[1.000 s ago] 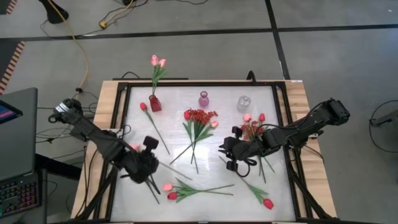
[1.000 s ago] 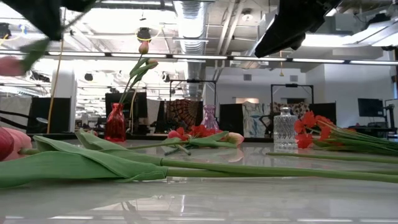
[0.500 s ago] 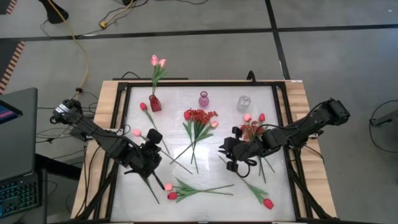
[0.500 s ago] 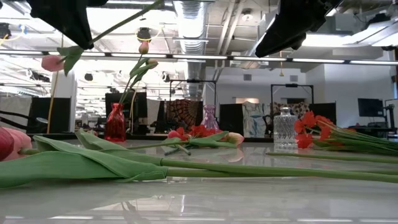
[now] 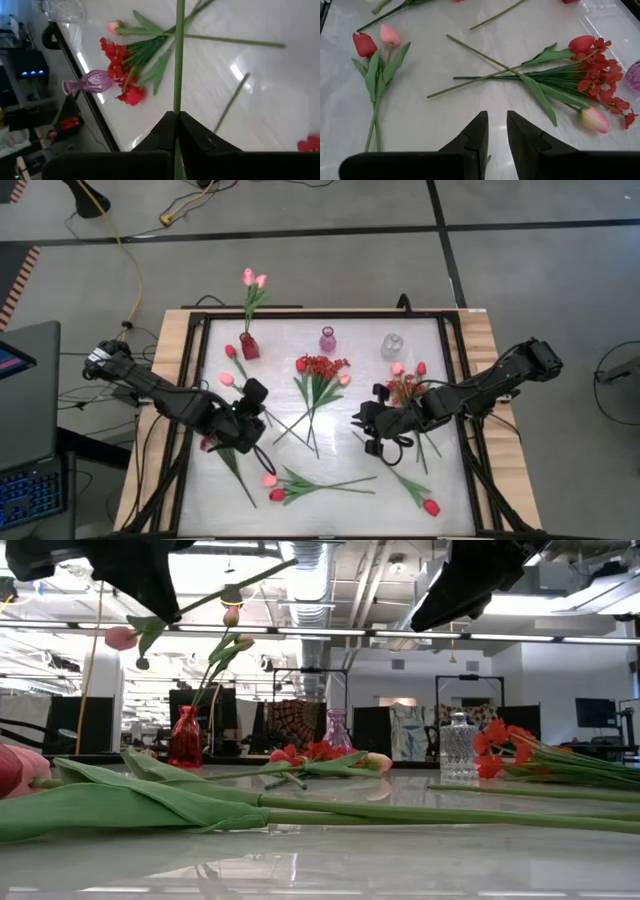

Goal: Sort flowers into vase by color
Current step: Put the pink tulip into the red vase

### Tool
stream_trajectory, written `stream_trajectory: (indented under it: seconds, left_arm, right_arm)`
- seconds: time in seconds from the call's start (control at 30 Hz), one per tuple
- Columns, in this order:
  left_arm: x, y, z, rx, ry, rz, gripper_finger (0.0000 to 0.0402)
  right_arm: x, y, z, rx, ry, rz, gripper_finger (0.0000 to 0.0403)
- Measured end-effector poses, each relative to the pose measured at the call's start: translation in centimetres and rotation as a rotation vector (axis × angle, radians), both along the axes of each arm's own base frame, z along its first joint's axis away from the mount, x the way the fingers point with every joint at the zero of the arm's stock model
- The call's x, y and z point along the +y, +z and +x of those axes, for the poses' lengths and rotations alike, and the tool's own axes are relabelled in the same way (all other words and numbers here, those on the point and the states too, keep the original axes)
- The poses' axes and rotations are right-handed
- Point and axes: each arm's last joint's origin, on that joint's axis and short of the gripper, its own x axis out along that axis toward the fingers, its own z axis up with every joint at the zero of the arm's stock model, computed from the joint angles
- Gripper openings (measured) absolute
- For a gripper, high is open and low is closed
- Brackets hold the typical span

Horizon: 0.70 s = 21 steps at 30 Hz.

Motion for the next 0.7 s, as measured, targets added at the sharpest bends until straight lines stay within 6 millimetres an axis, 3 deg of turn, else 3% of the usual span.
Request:
stream_trajectory:
  seconds: [0.43,0.7]
  left_arm:
    - [0.35,0.15,0.16,0.026,-0.078,0.142,0.0000]
    - [0.16,0.23,0.45,-0.046,-0.002,0.046,0.0000]
  right_arm:
    - [-0.11,0.00,0.04,0.002,0.002,-0.004,0.0097]
    - [-0.11,0.00,0.04,0.000,-0.002,0.001,0.0097]
